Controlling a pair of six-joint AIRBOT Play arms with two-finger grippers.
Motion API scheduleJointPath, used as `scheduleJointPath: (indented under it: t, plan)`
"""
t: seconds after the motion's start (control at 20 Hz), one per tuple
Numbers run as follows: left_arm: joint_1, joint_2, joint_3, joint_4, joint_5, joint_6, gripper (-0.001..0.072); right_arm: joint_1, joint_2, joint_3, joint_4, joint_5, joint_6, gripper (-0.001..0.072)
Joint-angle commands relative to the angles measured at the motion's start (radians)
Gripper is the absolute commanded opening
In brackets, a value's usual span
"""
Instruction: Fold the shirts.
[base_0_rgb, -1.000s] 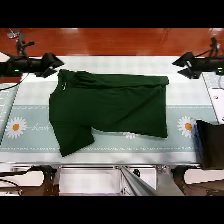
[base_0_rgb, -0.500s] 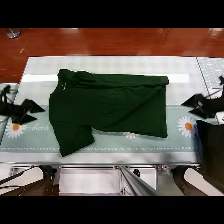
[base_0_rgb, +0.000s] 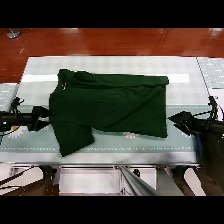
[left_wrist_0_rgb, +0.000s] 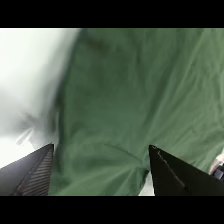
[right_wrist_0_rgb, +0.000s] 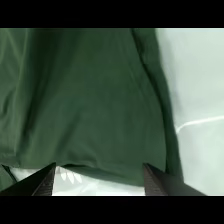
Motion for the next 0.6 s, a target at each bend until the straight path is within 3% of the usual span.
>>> scheduleJointPath:
  t: [0.0,0.1,0.15,0.2,0.25,0.45,0.55]
  plan:
    - [-0.081,-0.037,-0.013,-0.028,0.055,0.007,0.0703,-0.001,0.019,-0.021,0.018,0.005,-0.003,0.0621]
    - [-0.122,-0.063,-0.012,-0.051,0.067,0.007,0.0701,-0.001,0.019,-0.021,0.018,0.000,0.001,0.0620]
    - [-0.136,-0.068,-0.009,-0.050,0.062,0.007,0.0621,-0.001,0.019,-0.020,0.015,-0.013,0.022,0.0621]
    - [-0.137,-0.068,-0.004,-0.045,0.052,0.012,0.0163,-0.001,0.019,-0.017,-0.002,-0.015,0.034,0.0620]
    - [-0.137,-0.066,0.008,-0.044,0.038,0.032,0.0033,-0.001,0.019,-0.013,-0.040,-0.012,0.048,0.0621]
    - [-0.137,-0.065,0.072,-0.044,-0.045,0.068,0.0034,0.023,0.019,-0.063,-0.309,0.018,0.163,0.0621]
    - [-0.139,-0.062,0.072,-0.045,-0.048,0.071,0.0034,0.102,0.008,-0.110,-0.338,0.023,0.214,0.0621]
